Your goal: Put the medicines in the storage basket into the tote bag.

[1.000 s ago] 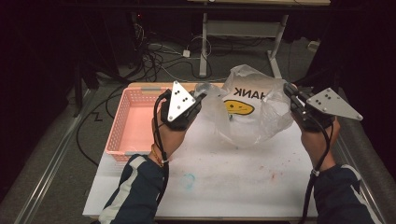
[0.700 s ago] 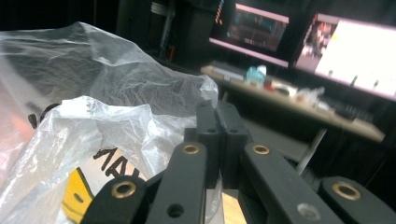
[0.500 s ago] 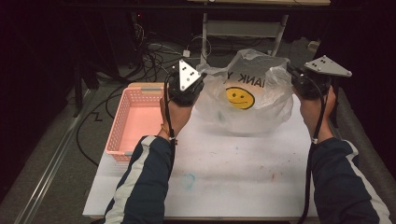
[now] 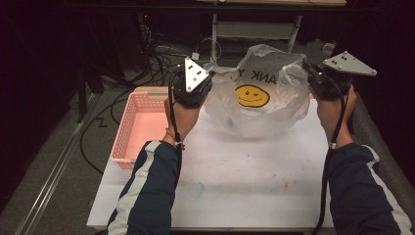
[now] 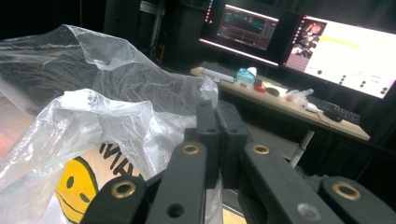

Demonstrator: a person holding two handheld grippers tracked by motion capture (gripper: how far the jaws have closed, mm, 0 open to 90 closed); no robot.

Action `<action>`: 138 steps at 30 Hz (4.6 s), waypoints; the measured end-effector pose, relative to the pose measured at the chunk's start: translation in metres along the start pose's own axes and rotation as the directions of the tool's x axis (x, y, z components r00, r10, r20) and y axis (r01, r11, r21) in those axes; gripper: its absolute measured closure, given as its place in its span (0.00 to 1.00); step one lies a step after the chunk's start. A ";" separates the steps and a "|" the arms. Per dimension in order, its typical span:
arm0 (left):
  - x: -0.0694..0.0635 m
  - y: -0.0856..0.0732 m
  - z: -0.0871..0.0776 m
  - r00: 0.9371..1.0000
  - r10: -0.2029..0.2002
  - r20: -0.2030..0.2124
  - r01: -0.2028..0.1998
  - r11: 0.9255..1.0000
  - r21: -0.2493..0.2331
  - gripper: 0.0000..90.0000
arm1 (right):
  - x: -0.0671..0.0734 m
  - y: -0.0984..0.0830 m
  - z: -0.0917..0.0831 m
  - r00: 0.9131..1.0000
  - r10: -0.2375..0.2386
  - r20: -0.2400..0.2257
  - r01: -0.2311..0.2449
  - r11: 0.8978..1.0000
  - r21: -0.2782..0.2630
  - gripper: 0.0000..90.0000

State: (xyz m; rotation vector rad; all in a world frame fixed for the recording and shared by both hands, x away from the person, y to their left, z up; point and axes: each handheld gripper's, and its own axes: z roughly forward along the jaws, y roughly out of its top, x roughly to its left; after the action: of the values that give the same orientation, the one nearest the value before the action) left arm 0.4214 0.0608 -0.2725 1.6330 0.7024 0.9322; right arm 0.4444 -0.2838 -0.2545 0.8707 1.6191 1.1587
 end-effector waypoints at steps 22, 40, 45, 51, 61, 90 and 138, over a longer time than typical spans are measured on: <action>-0.011 -0.019 -0.030 0.998 0.058 0.002 -0.057 0.997 -0.042 0.38 | -0.008 -0.027 0.001 0.999 0.035 -0.007 -0.035 0.998 0.046 1.00; -0.010 -0.010 -0.067 0.994 0.103 0.026 -0.100 0.990 -0.097 0.35 | -0.013 -0.023 -0.004 1.000 0.013 0.011 -0.014 0.998 0.057 1.00; -0.005 -0.021 -0.075 0.994 0.111 0.021 -0.109 0.992 -0.066 0.34 | -0.016 -0.023 -0.006 1.000 0.017 0.017 -0.018 0.998 0.064 1.00; 0.001 -0.033 -0.088 0.990 0.137 0.026 -0.136 0.991 -0.019 0.34 | -0.019 -0.025 -0.008 1.000 0.014 0.013 -0.015 0.997 0.076 0.97; -0.012 -0.060 -0.072 0.985 0.159 0.068 -0.166 0.980 0.109 0.36 | -0.019 -0.024 -0.016 1.000 -0.015 0.002 0.015 0.994 0.105 0.79; -0.005 -0.069 -0.071 0.985 0.173 0.026 -0.175 0.970 0.171 0.36 | 0.009 -0.018 -0.092 0.971 -0.047 -0.235 0.052 0.999 0.015 0.24; 0.022 -0.091 -0.156 0.991 0.135 0.015 -0.136 0.980 0.145 0.27 | 0.004 -0.070 -0.115 0.986 -0.010 -0.168 0.016 0.999 0.034 0.28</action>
State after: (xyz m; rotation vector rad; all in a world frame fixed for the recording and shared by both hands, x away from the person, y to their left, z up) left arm 0.3005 0.1808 -0.3378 1.8299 0.6751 0.9926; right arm 0.3322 -0.3352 -0.3079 0.8011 1.7840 1.2251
